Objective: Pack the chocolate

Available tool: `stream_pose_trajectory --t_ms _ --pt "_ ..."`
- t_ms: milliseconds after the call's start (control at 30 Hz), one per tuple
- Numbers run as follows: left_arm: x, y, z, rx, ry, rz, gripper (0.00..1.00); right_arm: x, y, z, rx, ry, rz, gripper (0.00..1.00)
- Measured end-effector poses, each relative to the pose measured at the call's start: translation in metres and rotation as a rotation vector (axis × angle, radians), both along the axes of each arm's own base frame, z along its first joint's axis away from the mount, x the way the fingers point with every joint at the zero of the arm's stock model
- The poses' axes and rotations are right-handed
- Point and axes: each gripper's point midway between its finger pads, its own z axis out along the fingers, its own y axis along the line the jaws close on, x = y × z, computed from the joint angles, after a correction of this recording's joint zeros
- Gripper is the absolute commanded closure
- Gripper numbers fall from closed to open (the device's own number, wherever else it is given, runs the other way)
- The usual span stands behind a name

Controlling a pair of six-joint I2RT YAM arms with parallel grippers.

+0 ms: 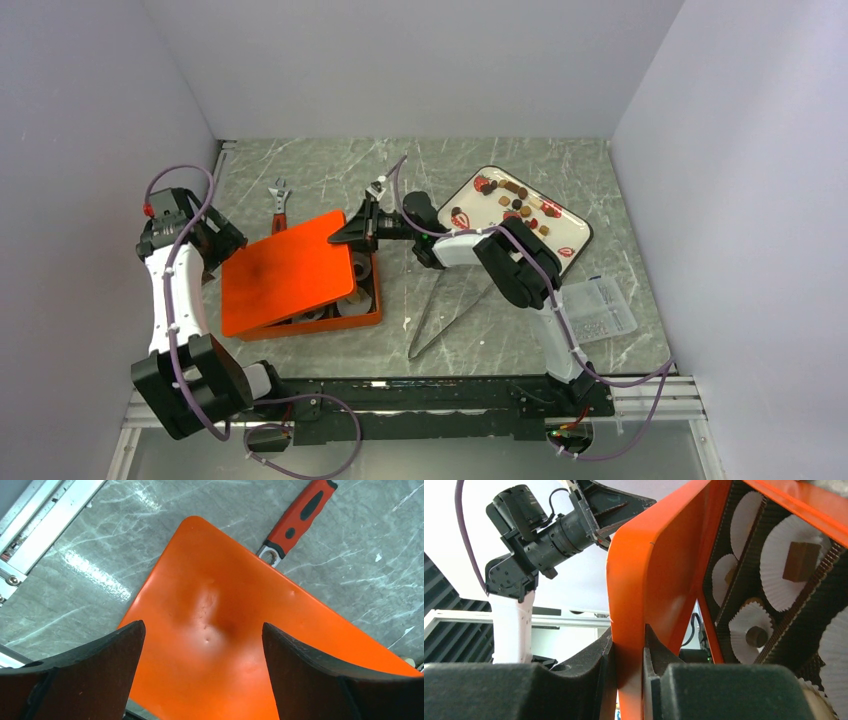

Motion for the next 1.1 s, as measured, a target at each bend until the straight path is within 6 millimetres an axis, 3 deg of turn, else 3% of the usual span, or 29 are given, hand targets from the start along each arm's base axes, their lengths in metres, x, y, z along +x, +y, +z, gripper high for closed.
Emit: stream_pose_trajectory --t_ms 400,733,1100 --pt "-0.01 -0.009 -0.049 -0.083 0.108 -0.007 0.15 -0.005 -0.011 -0.034 -0.059 0.047 -0.023 1.0" --pt "-0.011 -0.013 -0.065 -0.111 0.128 -0.016 0.18 -0.006 -0.022 -0.047 -0.085 0.052 -0.045 0.81" --pt "-0.009 -0.016 -0.065 -0.128 0.12 -0.029 0.21 -0.01 -0.036 -0.062 -0.144 0.066 -0.06 0.67"
